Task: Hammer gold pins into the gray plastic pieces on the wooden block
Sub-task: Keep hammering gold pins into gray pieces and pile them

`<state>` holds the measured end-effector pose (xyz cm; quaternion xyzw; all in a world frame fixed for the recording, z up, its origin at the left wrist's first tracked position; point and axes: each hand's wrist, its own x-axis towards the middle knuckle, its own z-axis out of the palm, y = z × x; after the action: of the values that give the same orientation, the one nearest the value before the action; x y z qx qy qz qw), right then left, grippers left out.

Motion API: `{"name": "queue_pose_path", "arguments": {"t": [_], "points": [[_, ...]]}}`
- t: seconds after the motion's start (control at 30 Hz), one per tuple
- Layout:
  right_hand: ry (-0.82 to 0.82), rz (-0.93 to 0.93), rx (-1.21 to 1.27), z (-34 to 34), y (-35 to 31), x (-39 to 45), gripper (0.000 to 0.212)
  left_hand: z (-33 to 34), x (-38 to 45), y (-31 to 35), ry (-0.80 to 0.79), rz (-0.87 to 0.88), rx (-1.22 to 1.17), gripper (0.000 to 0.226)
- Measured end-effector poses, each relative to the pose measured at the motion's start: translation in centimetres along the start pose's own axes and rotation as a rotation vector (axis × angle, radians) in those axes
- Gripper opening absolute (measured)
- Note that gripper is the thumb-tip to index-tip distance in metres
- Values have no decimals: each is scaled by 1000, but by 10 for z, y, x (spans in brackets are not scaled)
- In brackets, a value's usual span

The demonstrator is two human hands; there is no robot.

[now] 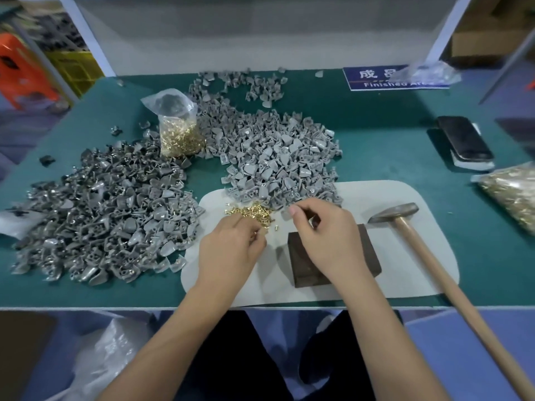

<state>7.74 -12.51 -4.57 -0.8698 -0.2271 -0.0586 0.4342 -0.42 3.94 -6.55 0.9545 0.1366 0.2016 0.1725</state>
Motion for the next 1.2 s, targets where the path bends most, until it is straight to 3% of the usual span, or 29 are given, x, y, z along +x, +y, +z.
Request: {"name": "queue_pose_path", "arguments": {"t": [0.07, 0.2, 0.3, 0.4, 0.57, 0.63, 0.77, 0.83, 0.9, 1.0, 1.2], "points": [[-8, 13, 48, -1, 0, -1, 12, -2, -1, 4, 3, -69, -218, 7], [-71, 28, 264, -5, 3, 0, 18, -4, 10, 24, -87, -369, -883, 18], [-97, 9, 392, -10, 3, 1, 23, -6, 19, 38, -220, -567, -1115, 29], [-68, 19, 457, -11, 3, 1, 21, -7, 25, 44, -308, -600, -1197, 22], [12, 69, 473, -10, 4, 0, 13, -9, 29, 47, -353, -613, -1151, 24], [74, 110, 476, -9, 6, 0, 14, -9, 31, 46, -338, -517, -1098, 18], [266, 254, 601, -10, 11, 3, 9, 0, 39, 36, -168, -151, -573, 6], [307, 276, 660, -10, 13, 4, 7, 5, 41, 32, -183, -44, -241, 17], [311, 269, 659, -9, 15, 3, 5, 11, 44, 31, -213, 20, -85, 27], [315, 247, 618, -9, 16, 3, 11, 18, 47, 35, -205, 56, -6, 29], [312, 280, 622, -10, 15, 2, 14, 22, 53, 38, -154, 52, 48, 13]]}}
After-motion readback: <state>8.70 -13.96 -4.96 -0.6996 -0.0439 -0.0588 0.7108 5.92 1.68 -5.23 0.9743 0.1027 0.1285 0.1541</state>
